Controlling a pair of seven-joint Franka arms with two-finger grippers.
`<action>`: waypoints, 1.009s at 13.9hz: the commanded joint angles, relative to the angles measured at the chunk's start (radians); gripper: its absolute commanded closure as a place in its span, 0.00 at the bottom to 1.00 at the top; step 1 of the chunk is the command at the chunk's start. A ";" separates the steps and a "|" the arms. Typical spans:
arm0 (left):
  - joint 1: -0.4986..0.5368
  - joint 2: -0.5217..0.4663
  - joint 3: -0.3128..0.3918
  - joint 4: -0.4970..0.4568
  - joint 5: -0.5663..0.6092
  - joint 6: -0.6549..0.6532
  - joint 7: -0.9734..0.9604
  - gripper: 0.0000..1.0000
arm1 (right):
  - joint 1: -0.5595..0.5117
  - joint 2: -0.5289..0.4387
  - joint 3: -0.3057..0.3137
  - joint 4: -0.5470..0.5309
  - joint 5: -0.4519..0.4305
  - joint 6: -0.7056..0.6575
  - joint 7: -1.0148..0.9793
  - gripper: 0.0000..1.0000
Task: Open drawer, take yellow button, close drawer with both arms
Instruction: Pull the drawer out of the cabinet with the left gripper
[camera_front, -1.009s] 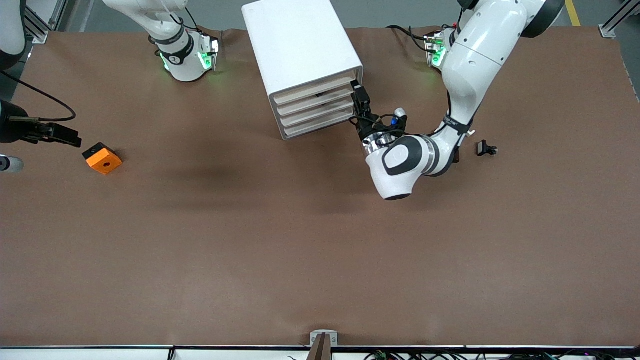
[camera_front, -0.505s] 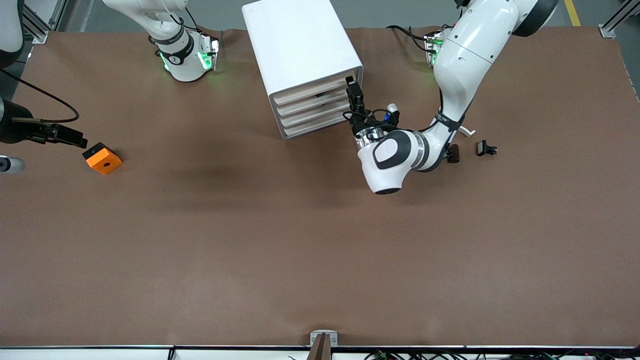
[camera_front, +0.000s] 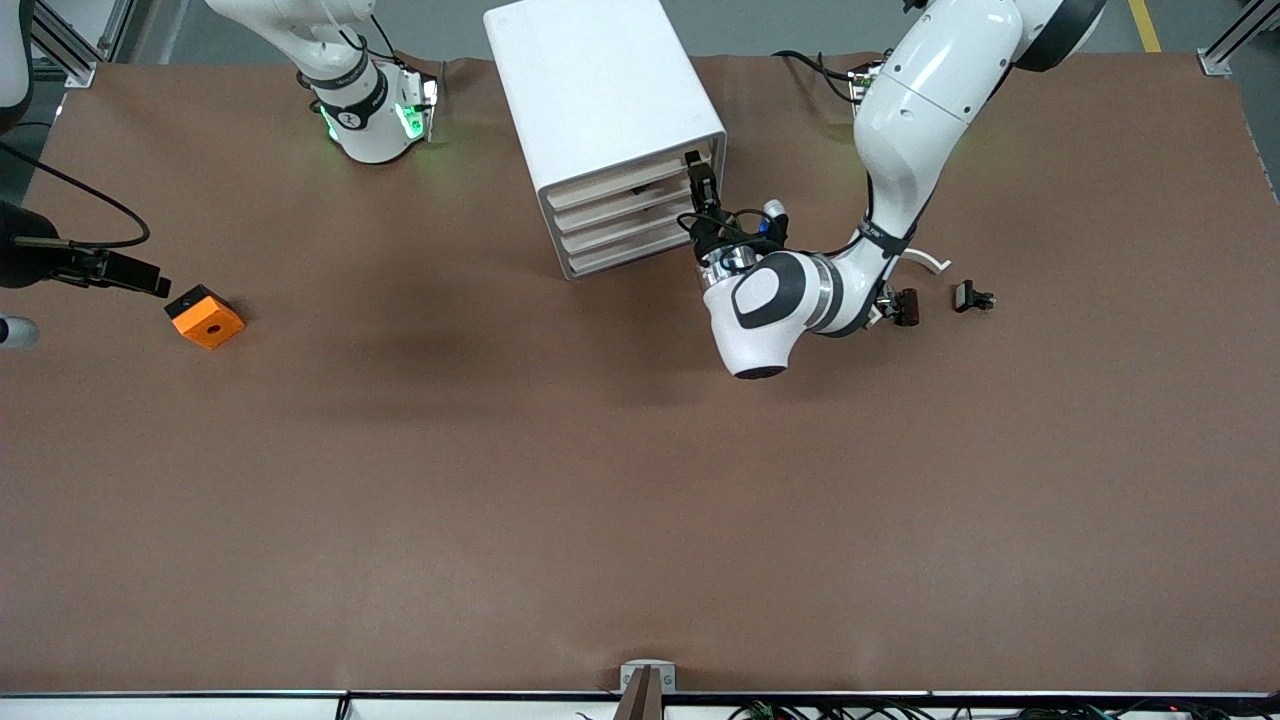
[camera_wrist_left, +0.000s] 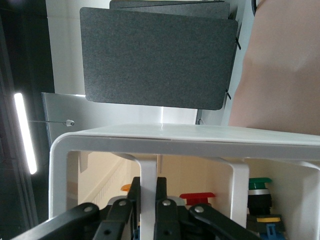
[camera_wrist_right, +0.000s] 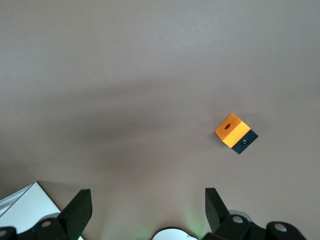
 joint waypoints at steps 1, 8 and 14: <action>0.001 -0.023 0.007 -0.023 -0.011 0.013 0.008 0.87 | -0.013 0.008 0.006 0.017 0.024 -0.013 0.010 0.00; 0.047 -0.020 0.020 0.020 -0.008 0.013 0.016 0.86 | -0.004 0.006 0.009 0.013 0.037 -0.013 0.096 0.00; 0.113 0.002 0.021 0.078 0.015 0.013 0.016 0.83 | 0.071 0.004 0.013 0.013 0.041 -0.013 0.249 0.00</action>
